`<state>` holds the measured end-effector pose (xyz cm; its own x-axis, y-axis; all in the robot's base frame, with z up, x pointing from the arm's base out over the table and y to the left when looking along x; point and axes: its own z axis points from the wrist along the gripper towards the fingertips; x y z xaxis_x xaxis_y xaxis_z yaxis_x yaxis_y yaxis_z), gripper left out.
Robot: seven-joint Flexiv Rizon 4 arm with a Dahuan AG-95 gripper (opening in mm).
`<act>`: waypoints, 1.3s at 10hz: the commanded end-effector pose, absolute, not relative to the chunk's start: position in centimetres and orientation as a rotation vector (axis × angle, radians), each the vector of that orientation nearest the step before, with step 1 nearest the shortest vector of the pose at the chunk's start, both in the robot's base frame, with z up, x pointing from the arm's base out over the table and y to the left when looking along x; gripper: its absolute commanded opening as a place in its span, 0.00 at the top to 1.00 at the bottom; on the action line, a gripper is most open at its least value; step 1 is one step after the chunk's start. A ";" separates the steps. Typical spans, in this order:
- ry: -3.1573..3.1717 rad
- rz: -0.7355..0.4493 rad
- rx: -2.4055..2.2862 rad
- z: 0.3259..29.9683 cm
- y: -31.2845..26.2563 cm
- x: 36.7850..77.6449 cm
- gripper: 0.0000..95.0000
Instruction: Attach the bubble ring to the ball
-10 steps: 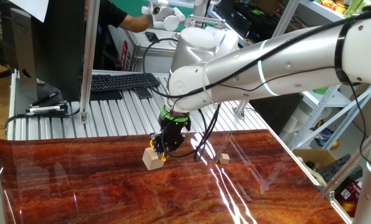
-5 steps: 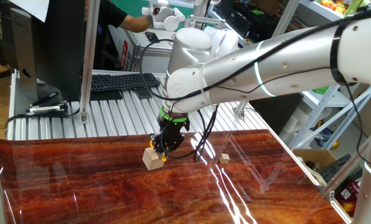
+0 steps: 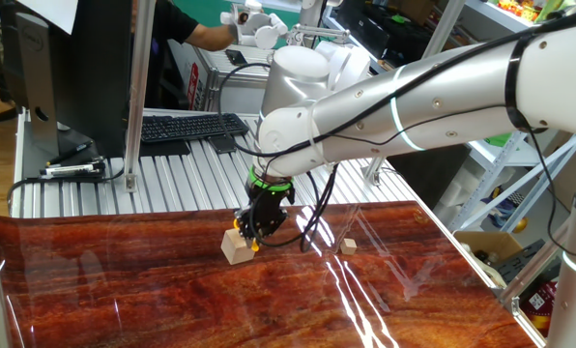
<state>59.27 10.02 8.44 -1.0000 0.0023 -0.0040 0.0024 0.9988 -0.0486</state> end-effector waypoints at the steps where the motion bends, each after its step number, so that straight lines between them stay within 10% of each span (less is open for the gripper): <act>1: 3.135 -0.078 0.006 8.4 10.1 59.3 1.00; 13: 3.130 -0.086 0.013 7.4 10.4 59.1 1.00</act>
<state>59.05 10.42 7.38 -0.9999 0.0080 -0.0112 0.0086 0.9984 -0.0550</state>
